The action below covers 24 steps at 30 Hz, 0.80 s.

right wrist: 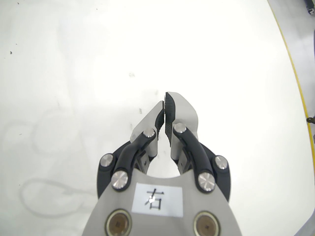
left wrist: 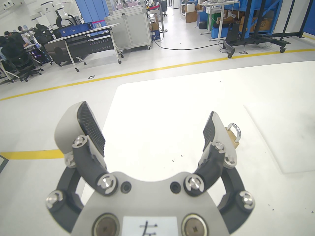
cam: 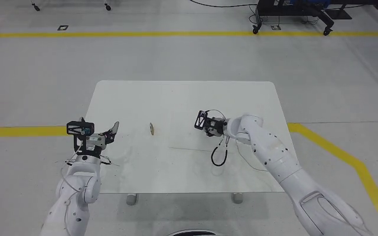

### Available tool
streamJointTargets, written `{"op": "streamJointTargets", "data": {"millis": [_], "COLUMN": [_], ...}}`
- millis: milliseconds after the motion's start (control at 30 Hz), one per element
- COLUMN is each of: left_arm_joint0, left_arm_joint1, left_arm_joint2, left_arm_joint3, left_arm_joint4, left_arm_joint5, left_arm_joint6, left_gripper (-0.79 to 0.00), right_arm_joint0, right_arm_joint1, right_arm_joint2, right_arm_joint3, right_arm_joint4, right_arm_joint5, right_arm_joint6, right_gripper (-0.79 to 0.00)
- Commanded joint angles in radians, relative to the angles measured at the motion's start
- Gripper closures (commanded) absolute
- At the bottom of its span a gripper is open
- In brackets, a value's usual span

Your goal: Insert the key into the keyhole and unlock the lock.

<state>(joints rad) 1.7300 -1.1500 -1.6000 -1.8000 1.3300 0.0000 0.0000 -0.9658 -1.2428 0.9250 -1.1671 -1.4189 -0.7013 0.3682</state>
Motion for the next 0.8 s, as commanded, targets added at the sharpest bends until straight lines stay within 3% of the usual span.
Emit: {"op": "streamJointTargets", "data": {"millis": [0, 233, 467, 500, 767], "left_arm_joint0": [0.000, 0.000, 0.000, 0.000, 0.000], "left_arm_joint1": [0.000, 0.000, 0.000, 0.000, 0.000], "left_arm_joint2": [0.000, 0.000, 0.000, 0.000, 0.000], "left_arm_joint3": [0.000, 0.000, 0.000, 0.000, 0.000], "left_arm_joint4": [0.000, 0.000, 0.000, 0.000, 0.000], "left_arm_joint5": [0.000, 0.000, 0.000, 0.000, 0.000], "left_arm_joint6": [0.000, 0.000, 0.000, 0.000, 0.000], "left_gripper": [-0.785, -0.785, -0.785, -0.785, -0.785], "right_arm_joint0": [-0.019, -0.088, -0.089, -0.082, -0.069], "right_arm_joint1": [0.011, 0.040, 0.035, 0.033, 0.033], "right_arm_joint2": [0.029, 0.121, 0.143, 0.139, 0.135], "right_arm_joint3": [-0.022, -0.075, 0.042, 0.065, 0.086], "right_arm_joint4": [-0.001, 0.047, 0.264, 0.291, 0.283], "right_arm_joint5": [-0.015, -0.095, -0.276, -0.311, -0.306], "right_arm_joint6": [-0.045, -0.305, -0.566, -0.587, -0.600], "right_gripper": [0.000, 0.000, 0.000, 0.000, 0.000]}}
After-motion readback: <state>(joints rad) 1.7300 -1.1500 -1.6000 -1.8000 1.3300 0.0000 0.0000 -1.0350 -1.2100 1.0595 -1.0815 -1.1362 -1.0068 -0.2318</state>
